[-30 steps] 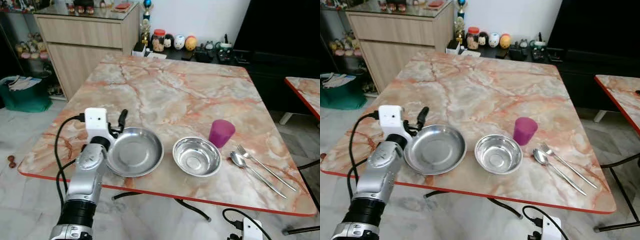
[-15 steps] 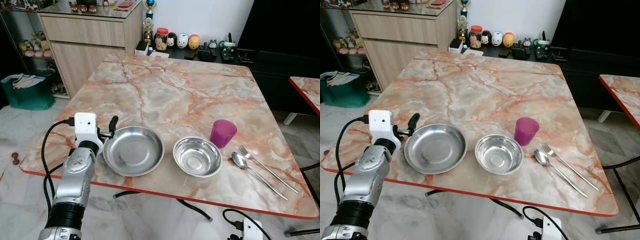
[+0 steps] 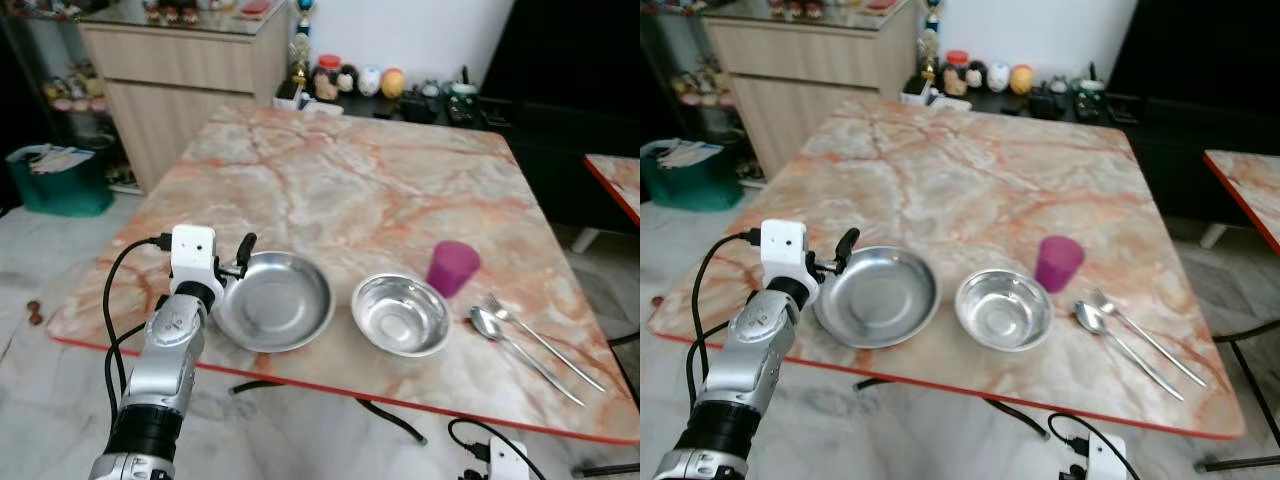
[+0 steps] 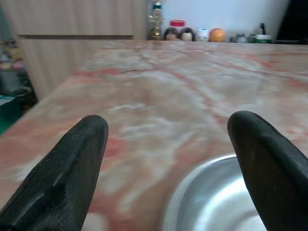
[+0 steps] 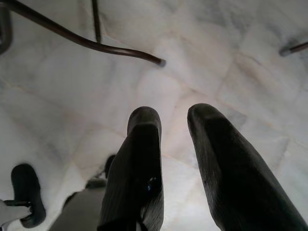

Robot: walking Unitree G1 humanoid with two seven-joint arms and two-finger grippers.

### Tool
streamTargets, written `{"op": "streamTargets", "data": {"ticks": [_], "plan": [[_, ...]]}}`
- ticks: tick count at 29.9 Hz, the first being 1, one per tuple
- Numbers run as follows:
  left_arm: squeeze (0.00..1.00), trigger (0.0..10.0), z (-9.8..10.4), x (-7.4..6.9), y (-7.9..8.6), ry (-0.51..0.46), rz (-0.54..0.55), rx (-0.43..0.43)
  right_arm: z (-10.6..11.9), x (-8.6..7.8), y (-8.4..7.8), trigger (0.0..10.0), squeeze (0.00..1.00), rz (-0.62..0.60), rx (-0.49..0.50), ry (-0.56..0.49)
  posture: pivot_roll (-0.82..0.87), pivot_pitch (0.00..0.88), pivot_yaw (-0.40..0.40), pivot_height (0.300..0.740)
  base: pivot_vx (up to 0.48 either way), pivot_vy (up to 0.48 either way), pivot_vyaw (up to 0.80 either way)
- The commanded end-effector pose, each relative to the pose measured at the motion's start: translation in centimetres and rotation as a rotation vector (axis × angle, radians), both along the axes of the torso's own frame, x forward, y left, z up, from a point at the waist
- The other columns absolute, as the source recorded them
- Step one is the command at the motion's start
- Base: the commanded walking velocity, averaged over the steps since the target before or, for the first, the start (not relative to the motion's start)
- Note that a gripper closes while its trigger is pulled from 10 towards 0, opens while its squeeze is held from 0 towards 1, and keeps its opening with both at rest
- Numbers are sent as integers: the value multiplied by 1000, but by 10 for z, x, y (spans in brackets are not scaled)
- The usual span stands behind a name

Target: Setting the table

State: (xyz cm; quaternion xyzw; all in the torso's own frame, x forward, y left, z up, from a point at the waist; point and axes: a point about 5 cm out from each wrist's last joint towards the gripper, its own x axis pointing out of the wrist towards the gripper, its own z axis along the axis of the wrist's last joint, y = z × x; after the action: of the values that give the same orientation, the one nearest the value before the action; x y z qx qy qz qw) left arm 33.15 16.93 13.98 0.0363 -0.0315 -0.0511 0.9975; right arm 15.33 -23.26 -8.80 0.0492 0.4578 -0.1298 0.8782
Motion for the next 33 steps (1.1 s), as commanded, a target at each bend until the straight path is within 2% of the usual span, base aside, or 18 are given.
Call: {"op": "streamTargets", "data": {"ticks": [1,6,9,14,18,25,28,33], "plan": [[0,10000,0,1,-5,-5,-27,29,-1,-1,3,10000,0,14,4,15,108,0,-86,740,0,0,0],[0,10000,-3,1,-12,14,-50,-3,-1,-1,3,10000,0,15,4,15,106,0,-86,740,0,96,0],[0,10000,-2,1,-15,8,-61,1,-1,-1,3,10000,0,14,4,14,106,0,-86,740,0,467,0],[0,10000,-1,1,-17,1,-78,9,-1,0,3,10000,0,18,3,15,108,0,-87,740,0,0,0],[0,10000,-5,0,-20,49,-110,-10,-1,0,3,10000,0,19,2,16,108,0,-87,740,0,0,0],[0,10000,-21,-2,-32,237,-164,-94,-1,-1,3,10000,0,20,2,18,108,0,-87,740,0,0,0],[0,10000,-31,-3,-36,321,-176,-62,-1,0,3,10000,0,11,3,15,114,0,-87,740,0,0,0],[0,10000,-31,-4,-39,326,-164,-62,-1,-1,4,10000,0,4,3,15,110,0,-83,740,0,0,0]]}}
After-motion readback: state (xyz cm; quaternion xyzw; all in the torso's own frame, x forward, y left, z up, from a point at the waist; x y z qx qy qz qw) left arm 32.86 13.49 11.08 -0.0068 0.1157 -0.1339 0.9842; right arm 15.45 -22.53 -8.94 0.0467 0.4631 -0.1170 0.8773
